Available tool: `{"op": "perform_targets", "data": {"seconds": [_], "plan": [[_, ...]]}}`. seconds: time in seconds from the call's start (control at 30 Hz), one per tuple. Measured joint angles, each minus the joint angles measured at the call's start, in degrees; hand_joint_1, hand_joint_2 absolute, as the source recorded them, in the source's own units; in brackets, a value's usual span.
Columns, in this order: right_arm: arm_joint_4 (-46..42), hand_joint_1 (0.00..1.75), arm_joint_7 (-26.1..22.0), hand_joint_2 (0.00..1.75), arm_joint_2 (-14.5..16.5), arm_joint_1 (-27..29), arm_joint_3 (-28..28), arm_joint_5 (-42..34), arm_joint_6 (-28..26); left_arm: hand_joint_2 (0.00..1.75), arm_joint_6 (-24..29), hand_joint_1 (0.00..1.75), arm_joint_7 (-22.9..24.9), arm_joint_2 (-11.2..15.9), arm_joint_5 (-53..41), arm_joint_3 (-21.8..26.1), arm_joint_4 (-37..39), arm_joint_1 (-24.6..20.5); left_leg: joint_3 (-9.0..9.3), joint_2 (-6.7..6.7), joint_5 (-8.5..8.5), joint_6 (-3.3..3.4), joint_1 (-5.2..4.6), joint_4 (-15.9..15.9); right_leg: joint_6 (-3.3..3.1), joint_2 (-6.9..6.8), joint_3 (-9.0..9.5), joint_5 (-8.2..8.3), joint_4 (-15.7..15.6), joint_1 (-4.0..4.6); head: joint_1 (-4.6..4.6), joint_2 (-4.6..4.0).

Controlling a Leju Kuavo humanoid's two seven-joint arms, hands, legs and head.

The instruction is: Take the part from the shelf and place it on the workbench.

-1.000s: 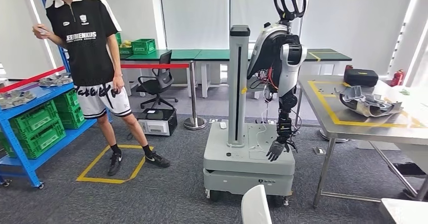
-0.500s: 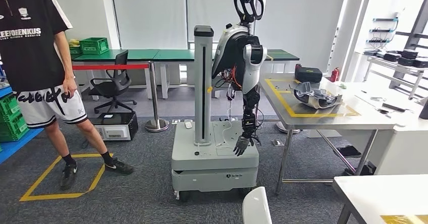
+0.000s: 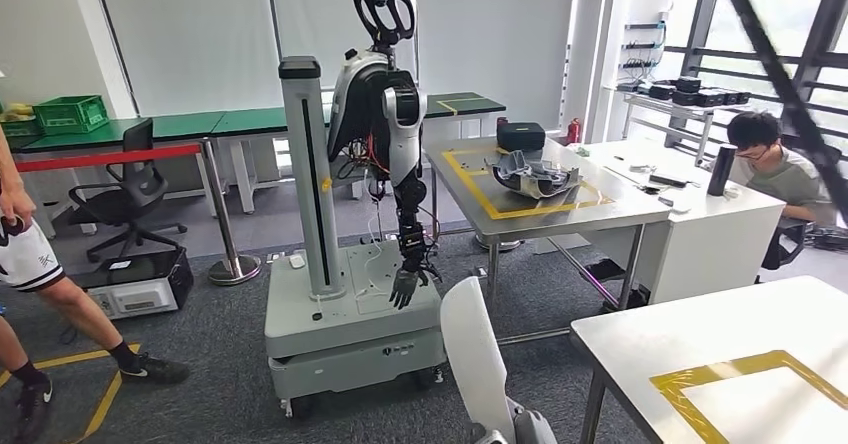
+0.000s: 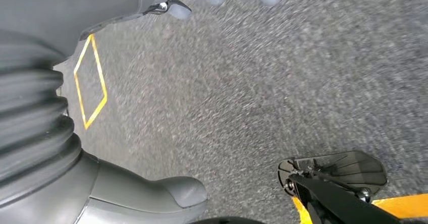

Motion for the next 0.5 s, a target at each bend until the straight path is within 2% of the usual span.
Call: {"op": "perform_targets", "data": {"seconds": [0.03, 0.1, 0.13, 0.17, 0.23, 0.27, 0.3, 0.37, 0.43, 0.47, 0.5], "plan": [[0.6, 1.75, 0.0, 1.75, 0.1, -1.4, -0.3, 0.1, 0.2, 1.75, 0.0, 0.00, 0.0, 0.1, 0.0, -0.1, 0.0, -0.2, 1.31, -0.45, 2.41, 0.06, 0.09, -3.4, 0.11, 0.65, 0.00, 0.01, 0.1, -0.06, -0.01, 0.00], [1.5, 1.75, -0.1, 1.75, 0.5, -3.2, -0.8, 0.4, 0.6, 1.75, 0.0, 0.00, 0.1, 0.1, 0.0, -0.2, 0.0, -0.4, 4.29, -3.02, 5.87, 0.20, 0.40, -10.7, 0.61, 1.87, -0.23, 0.02, 0.5, -0.15, 0.00, 0.00], [1.8, 1.75, -0.2, 1.75, 0.7, -3.7, -1.0, 0.5, 0.6, 1.75, 0.0, 0.00, 0.0, 0.2, 0.0, -0.3, 0.0, -0.4, 5.16, -4.07, 6.52, 0.30, 0.46, -12.8, 1.01, 2.41, -0.48, 0.13, 0.6, -0.18, 0.01, 0.00], [2.0, 1.75, -0.2, 1.75, 0.8, -4.1, -1.1, 0.6, 0.6, 1.75, 0.0, 0.00, 0.0, 0.2, 0.0, -0.4, 0.0, -0.5, 5.45, -4.69, 6.51, 0.49, 0.41, -13.5, 1.47, 3.02, -0.76, 0.33, 0.5, -0.25, 0.01, 0.00], [2.6, 1.75, -0.2, 1.75, 0.9, -4.7, -1.4, 0.9, 0.3, 1.75, -0.1, 0.00, 0.1, 0.1, 0.0, -0.6, 0.0, -0.6, 5.53, -3.68, 6.82, 1.17, 0.30, -13.7, 2.35, 4.06, -1.22, 0.81, 0.3, -0.43, 0.01, 0.01], [2.9, 1.75, -0.2, 1.75, 0.9, -5.2, -1.8, 1.0, 0.1, 1.75, -0.1, 0.00, 0.2, 0.1, 0.0, -0.6, 0.0, -0.7, 5.58, -3.00, 7.03, 1.63, 0.32, -13.9, 2.64, 3.38, -1.54, 0.68, 0.5, -0.36, 0.03, 0.00], [3.3, 1.75, -0.4, 1.75, 0.8, -6.1, -2.2, 1.0, 0.0, 1.75, -0.1, 0.00, 0.3, 0.1, 0.0, -0.6, 0.0, -0.7, 5.64, -2.22, 7.22, 2.06, 0.36, -14.2, 2.84, 1.97, -2.23, 0.00, 1.7, -0.23, 0.05, 0.00], [4.2, 1.75, -0.8, 1.75, 0.8, -8.1, -3.0, 0.8, -0.1, 1.75, -0.1, 0.00, 0.5, 0.3, 0.1, -0.6, 0.0, -0.6, 5.69, -0.44, 7.33, 2.67, 0.17, -14.4, 3.05, -1.60, -5.18, -2.94, 7.7, 0.08, 0.09, -0.01], [5.1, 1.75, -1.1, 1.75, 0.7, -9.4, -3.5, 0.7, -0.2, 1.75, -0.1, 0.00, 0.6, 0.5, 0.2, -0.6, 0.0, -0.4, 5.66, 1.43, 7.23, 2.93, -0.08, -14.3, 3.19, -2.77, -8.66, -5.53, 15.0, 0.09, 0.09, 0.00], [5.5, 1.75, -1.2, 1.75, 0.6, -9.7, -3.7, 0.6, -0.2, 1.75, -0.1, 0.00, 0.6, 0.6, 0.3, -0.6, 0.0, -0.4, 5.67, 2.29, 7.18, 3.00, -0.14, -14.3, 3.18, -2.91, -9.35, -5.63, 16.6, 0.09, 0.09, 0.00], [5.9, 1.75, -1.2, 1.75, 0.5, -9.8, -3.9, 0.5, -0.3, 1.75, -0.1, 0.00, 0.6, 0.6, 0.4, -0.6, 0.0, -0.3, 5.68, 3.06, 7.12, 3.03, -0.18, -14.2, 3.10, -3.05, -8.83, -4.72, 15.7, 0.11, 0.09, 0.01]]}}
